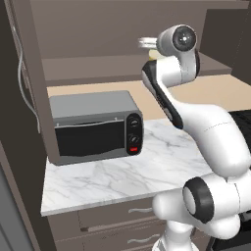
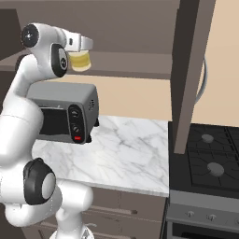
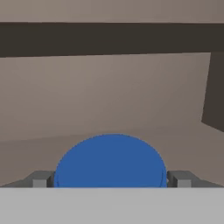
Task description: Move the condiment bottle and mayonnaise from the cabinet to the dining counter.
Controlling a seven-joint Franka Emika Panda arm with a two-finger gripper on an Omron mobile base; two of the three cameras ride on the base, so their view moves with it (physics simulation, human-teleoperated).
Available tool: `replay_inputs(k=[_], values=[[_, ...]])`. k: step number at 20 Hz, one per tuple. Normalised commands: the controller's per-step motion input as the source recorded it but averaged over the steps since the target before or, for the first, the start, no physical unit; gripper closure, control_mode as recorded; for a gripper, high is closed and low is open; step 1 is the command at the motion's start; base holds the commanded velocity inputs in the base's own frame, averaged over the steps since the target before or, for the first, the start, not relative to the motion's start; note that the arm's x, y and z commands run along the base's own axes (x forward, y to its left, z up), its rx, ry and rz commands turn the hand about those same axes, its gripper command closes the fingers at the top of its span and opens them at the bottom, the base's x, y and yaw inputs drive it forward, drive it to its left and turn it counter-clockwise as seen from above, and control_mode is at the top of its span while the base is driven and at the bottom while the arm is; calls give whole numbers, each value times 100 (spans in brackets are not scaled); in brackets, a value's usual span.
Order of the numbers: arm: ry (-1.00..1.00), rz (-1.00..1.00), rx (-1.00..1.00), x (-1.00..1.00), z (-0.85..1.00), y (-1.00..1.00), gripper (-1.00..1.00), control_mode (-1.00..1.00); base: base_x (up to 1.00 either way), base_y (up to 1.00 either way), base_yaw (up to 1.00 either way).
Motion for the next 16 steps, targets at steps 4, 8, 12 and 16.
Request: replay_inputs(k=[4,8,12,16], values=[[0,0,0,-100,15,0,100,-100,0,0,0],[11,0,0,-100,37,0,100,-100,0,0,0],[18,0,0,-100,34,0,100,-100,0,0,0],[28,0,0,-97,-1,0,100,-100,0,0,0]])
